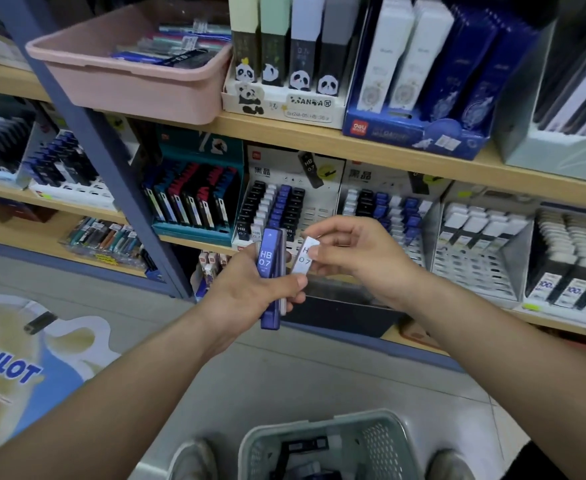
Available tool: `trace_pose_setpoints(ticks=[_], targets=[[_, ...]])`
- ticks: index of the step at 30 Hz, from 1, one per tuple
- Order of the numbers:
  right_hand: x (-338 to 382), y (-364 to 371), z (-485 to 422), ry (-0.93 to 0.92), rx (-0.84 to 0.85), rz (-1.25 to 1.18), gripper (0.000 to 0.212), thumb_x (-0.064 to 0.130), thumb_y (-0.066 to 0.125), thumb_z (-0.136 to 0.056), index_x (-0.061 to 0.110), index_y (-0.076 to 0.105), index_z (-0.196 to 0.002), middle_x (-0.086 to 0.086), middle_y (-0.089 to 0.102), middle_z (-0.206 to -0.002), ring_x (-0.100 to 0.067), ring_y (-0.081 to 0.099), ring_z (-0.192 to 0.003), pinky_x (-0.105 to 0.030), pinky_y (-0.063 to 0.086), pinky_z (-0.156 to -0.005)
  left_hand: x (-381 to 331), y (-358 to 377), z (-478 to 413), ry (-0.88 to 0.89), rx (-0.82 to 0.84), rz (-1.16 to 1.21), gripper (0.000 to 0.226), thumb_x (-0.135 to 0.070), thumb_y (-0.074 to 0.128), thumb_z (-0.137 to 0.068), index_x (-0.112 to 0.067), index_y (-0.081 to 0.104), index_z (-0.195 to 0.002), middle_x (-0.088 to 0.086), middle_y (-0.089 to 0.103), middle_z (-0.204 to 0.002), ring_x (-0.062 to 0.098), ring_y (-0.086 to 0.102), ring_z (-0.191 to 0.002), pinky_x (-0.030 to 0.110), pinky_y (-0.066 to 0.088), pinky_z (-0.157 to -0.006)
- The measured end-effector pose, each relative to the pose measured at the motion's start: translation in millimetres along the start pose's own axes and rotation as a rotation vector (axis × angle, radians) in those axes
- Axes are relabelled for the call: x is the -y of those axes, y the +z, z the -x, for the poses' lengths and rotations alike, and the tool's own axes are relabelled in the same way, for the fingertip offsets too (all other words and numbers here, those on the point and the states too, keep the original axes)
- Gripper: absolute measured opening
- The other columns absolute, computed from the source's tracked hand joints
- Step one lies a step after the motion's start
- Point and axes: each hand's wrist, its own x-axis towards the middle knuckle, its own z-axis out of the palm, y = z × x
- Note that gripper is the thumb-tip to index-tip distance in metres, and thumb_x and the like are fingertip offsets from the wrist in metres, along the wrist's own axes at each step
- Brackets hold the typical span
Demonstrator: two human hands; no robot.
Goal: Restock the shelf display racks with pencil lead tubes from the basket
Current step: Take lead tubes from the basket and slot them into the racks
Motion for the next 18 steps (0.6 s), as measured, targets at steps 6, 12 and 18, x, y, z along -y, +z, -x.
trace_pose_setpoints(ticks=[6,12,18], targets=[[-4,-20,-4,-0.061,-0.184,0.0,0.015,0.002,0.07,-0.088,0.009,0.071,-0.101,-0.008,0.073,-0.082,-0.025,0.073,-0.076,-0.037,0.061,-0.075,2,-2,-7,-0.02,-0.058,-0.101,0.032,-0.013,0.076,-0.086,-0.008,0.057,-0.111,0.004,0.075,-0.076,0.025,0.075,-0.08,0.038,0.06,-0.081],[-9,-39,-38,-0.156,-0.358,0.334,0.013,0.012,0.074,-0.088,0.013,0.073,-0.101,-0.005,0.073,-0.089,-0.016,0.073,-0.081,-0.033,0.061,-0.079,10,-18,-10,-0.054,-0.11,-0.118,0.033,-0.011,0.075,-0.087,-0.003,0.055,-0.112,0.004,0.071,-0.072,0.019,0.068,-0.067,0.038,0.061,-0.076],[-15,-38,-95,-0.198,-0.403,0.753,0.011,0.027,0.068,-0.092,0.023,0.072,-0.102,0.013,0.069,-0.091,-0.002,0.063,-0.084,-0.022,0.052,-0.079,14,-30,-7,-0.094,-0.118,-0.072,0.037,-0.008,0.075,-0.087,0.0,0.053,-0.116,0.008,0.067,-0.07,0.016,0.064,-0.06,0.027,0.055,-0.062]])
